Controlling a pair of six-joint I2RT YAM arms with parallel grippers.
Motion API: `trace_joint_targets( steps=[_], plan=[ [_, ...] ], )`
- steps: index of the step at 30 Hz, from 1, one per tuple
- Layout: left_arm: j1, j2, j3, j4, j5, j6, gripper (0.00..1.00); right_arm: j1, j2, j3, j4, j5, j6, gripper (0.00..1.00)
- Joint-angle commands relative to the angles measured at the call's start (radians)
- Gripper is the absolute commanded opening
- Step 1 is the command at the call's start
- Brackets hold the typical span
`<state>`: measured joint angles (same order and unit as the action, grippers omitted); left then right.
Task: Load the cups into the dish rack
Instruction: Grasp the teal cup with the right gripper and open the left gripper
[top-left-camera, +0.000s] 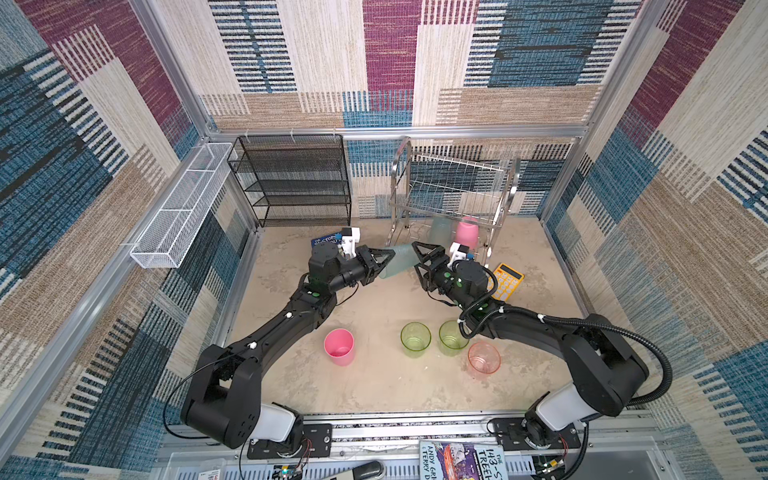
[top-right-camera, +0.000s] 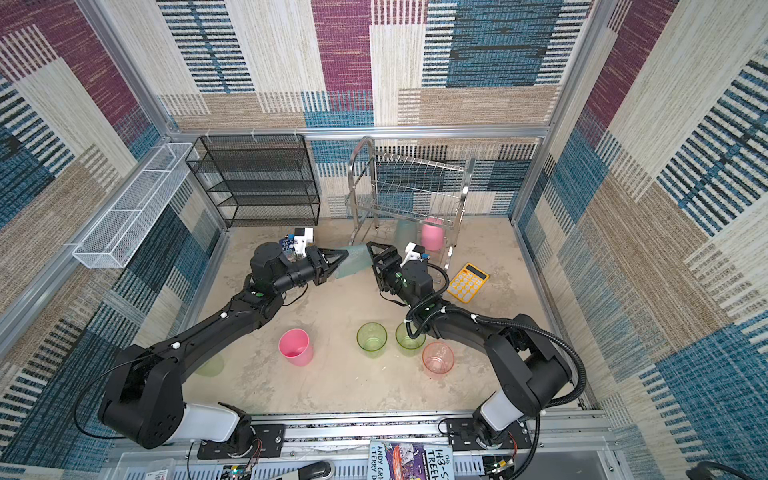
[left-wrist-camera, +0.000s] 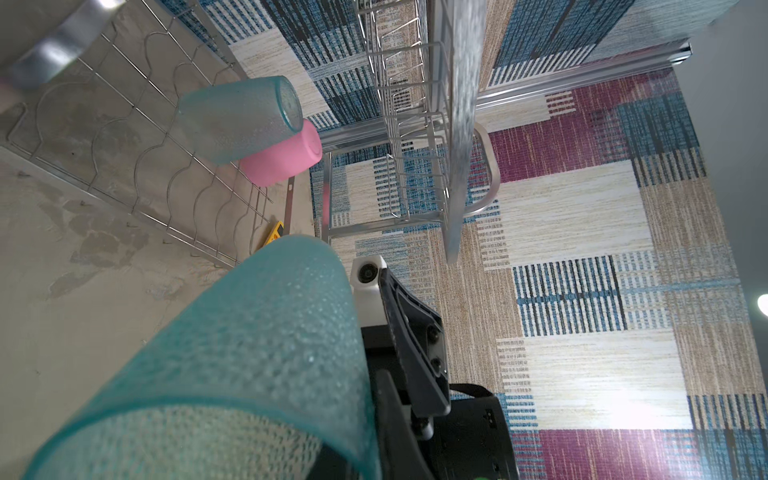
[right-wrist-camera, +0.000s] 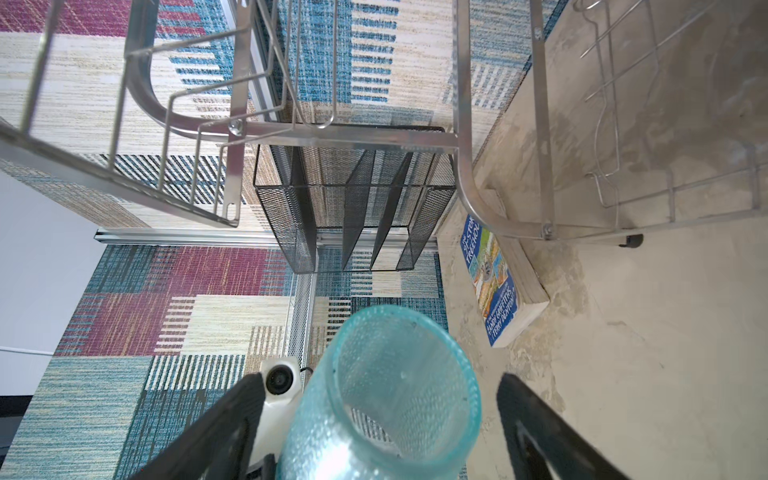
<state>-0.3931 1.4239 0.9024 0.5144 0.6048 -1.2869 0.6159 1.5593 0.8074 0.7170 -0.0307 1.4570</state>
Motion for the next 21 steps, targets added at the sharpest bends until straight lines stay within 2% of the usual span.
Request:
trace_joint_targets(
  steps=[1, 13, 14, 21],
  plan=[
    [0.000, -0.006, -0.014, 0.084, -0.017, -0.094, 0.11, 0.002, 0.011, 0.007, 0.092, -0.009, 0.004, 0.90],
    [0.001, -0.027, -0.039, 0.087, -0.071, -0.219, 0.11, 0.011, 0.051, 0.026, 0.108, -0.013, 0.011, 0.90],
    [0.001, -0.030, -0.040, 0.127, -0.070, -0.227, 0.11, 0.012, 0.057, 0.027, 0.107, -0.011, 0.010, 0.90],
    [0.000, -0.043, -0.040, 0.123, -0.071, -0.240, 0.11, 0.018, 0.088, 0.045, 0.111, -0.017, 0.011, 0.90]
  ],
)
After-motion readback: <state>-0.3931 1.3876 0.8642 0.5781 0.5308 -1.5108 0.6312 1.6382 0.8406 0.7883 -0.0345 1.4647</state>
